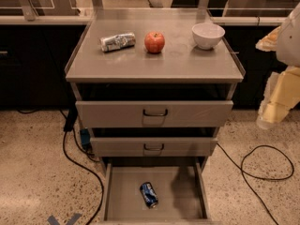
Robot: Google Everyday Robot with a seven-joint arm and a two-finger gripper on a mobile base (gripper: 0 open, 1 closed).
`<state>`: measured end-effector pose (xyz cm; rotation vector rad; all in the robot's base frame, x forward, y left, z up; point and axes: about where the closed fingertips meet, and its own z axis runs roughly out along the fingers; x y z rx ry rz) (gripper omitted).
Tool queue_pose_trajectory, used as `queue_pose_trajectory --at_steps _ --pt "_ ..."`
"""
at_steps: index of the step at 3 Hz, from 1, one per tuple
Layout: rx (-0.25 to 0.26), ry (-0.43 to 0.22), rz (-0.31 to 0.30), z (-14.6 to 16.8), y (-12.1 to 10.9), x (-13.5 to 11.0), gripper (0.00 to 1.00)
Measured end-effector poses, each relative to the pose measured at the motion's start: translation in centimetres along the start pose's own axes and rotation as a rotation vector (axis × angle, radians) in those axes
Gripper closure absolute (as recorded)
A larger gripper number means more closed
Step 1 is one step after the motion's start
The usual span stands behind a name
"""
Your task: Pick pepsi can from bottom drawer and place on counter
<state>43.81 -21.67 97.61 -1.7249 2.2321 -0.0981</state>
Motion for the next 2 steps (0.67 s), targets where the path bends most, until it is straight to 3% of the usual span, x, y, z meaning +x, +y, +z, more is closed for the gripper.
queue_pose_trajectory --at_steps 1,2 --pt "0.0 0.0 0.0 0.0 0.0 0.0 0.0" --pt "-0.027 -0.034 0.017 2.3 1.3 0.5 0.0"
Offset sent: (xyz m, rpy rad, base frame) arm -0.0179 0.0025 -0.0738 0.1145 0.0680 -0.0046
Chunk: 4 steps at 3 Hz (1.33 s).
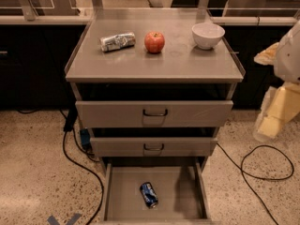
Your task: Pick pepsi can from bottom drawer and place on counter
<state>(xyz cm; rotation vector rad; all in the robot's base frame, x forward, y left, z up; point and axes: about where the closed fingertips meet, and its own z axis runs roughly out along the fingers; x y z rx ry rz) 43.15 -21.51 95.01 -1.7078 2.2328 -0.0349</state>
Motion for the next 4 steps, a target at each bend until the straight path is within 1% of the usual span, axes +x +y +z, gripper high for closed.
queue_pose_trajectory --at_steps 1,2,3,4 --pt "-0.061 -0.051 0.023 3.6 1.7 0.1 0.0" --pt "-0.106 -0.096 0.037 9.1 4.3 0.2 0.0" --pt "-0.105 -0.096 0.037 9.1 4.3 0.2 0.0" --pt "-0.077 -0.107 0.0 9.5 4.9 -0.1 0.0"
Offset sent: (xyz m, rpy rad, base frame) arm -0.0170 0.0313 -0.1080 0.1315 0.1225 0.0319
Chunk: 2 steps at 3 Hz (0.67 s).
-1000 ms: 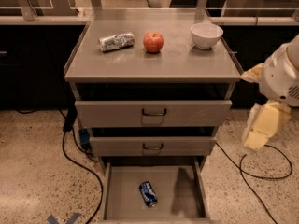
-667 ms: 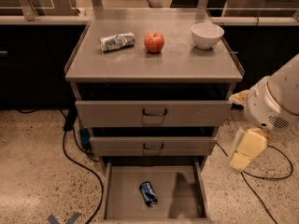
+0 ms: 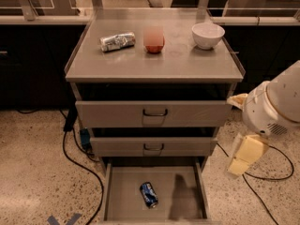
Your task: Pick pepsi can from bottom drawer and place on counter
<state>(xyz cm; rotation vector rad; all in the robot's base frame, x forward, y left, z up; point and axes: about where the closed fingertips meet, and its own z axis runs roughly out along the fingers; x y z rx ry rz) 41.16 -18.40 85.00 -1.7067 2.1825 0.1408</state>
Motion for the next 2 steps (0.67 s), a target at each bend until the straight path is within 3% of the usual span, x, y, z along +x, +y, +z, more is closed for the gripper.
queue_pose_trajectory --at_steps 2 --pt "-0.06 -0.054 -0.045 9.2 2.2 0.4 0.0"
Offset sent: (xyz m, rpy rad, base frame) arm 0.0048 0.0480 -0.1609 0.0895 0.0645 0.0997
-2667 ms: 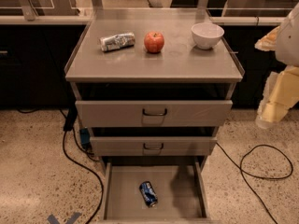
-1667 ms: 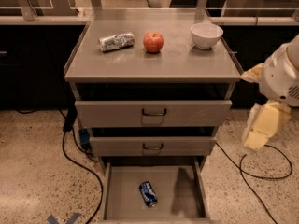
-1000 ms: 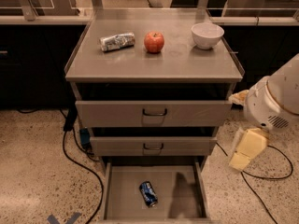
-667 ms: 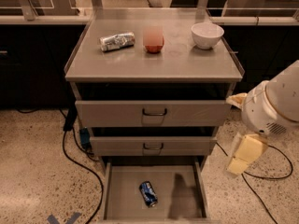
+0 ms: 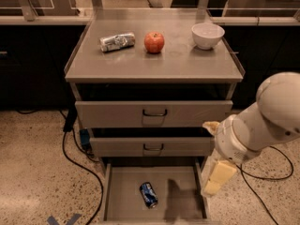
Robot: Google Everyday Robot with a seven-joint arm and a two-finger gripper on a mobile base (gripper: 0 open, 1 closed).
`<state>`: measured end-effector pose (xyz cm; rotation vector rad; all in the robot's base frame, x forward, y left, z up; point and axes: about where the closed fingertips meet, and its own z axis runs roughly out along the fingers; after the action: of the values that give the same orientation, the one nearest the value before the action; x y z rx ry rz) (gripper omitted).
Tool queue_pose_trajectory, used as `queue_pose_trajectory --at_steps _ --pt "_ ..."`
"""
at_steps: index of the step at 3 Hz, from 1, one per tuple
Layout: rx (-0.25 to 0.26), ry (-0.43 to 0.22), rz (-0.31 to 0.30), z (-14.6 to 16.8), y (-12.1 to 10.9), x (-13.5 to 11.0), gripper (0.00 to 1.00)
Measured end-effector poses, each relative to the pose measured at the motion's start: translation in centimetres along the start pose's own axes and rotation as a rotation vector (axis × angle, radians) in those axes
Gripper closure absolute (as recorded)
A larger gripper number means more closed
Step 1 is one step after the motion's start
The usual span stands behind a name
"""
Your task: Pick pepsi can from bottom drawer and place on counter
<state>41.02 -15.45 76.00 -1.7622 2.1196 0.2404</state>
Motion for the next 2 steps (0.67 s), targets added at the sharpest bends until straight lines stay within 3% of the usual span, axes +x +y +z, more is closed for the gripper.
queue_pose_trajectory --at_steps 2 --pt "-0.053 -0.05 0.027 9.2 -0.2 1.6 0.0"
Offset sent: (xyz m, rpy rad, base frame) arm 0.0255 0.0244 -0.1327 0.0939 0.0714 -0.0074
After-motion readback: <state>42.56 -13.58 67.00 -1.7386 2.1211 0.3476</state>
